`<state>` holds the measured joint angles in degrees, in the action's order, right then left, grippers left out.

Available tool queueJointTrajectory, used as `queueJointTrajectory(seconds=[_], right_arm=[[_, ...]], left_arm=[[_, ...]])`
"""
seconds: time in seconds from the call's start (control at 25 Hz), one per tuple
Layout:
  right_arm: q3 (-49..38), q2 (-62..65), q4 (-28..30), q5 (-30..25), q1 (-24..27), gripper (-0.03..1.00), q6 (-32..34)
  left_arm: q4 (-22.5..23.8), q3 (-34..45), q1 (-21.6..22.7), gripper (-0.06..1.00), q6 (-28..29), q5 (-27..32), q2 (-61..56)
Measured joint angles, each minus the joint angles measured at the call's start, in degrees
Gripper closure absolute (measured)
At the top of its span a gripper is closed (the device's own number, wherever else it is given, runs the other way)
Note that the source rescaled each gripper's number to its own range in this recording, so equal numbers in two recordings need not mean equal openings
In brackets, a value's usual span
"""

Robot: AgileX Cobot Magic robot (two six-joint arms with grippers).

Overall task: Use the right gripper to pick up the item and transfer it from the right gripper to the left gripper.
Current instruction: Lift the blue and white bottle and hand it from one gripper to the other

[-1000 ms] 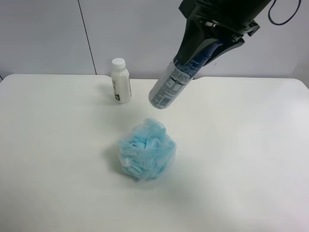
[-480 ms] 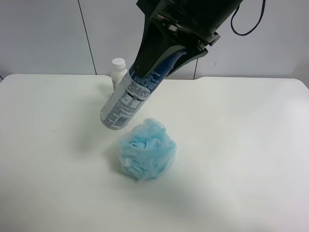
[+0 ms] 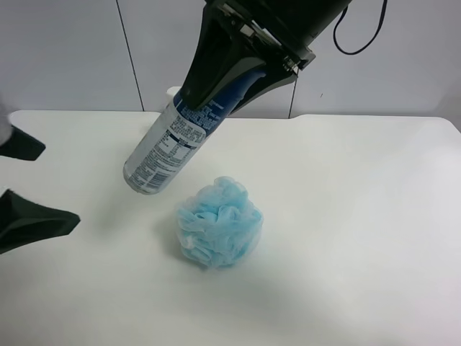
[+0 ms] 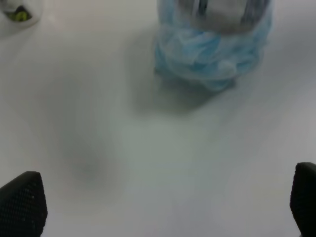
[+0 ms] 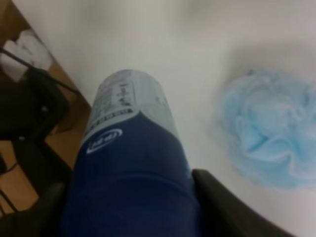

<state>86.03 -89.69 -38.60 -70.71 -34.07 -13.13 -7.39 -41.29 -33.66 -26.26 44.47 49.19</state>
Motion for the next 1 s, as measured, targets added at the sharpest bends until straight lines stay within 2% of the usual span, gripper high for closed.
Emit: queueJointTrajectory(seconds=[0.24,0.6,1.0], right_arm=[[0.00,0.00,-0.04,0.00,0.00,0.97,-0.27],[0.00,0.00,-0.71,0.05,0.00,0.97,-1.63],[0.00,0.00,-4.66,1.92,0.00,0.97,-4.42]], left_arm=[[0.00,-3.86,-2.84,-0.06,-0.26,-4.24,7.85],[-0.95,-7.69,-6.59,-0.06,-2.07,-5.30,13.33],[-4.60,-7.69,-7.00,-0.06,-4.67,-8.66,15.48]])
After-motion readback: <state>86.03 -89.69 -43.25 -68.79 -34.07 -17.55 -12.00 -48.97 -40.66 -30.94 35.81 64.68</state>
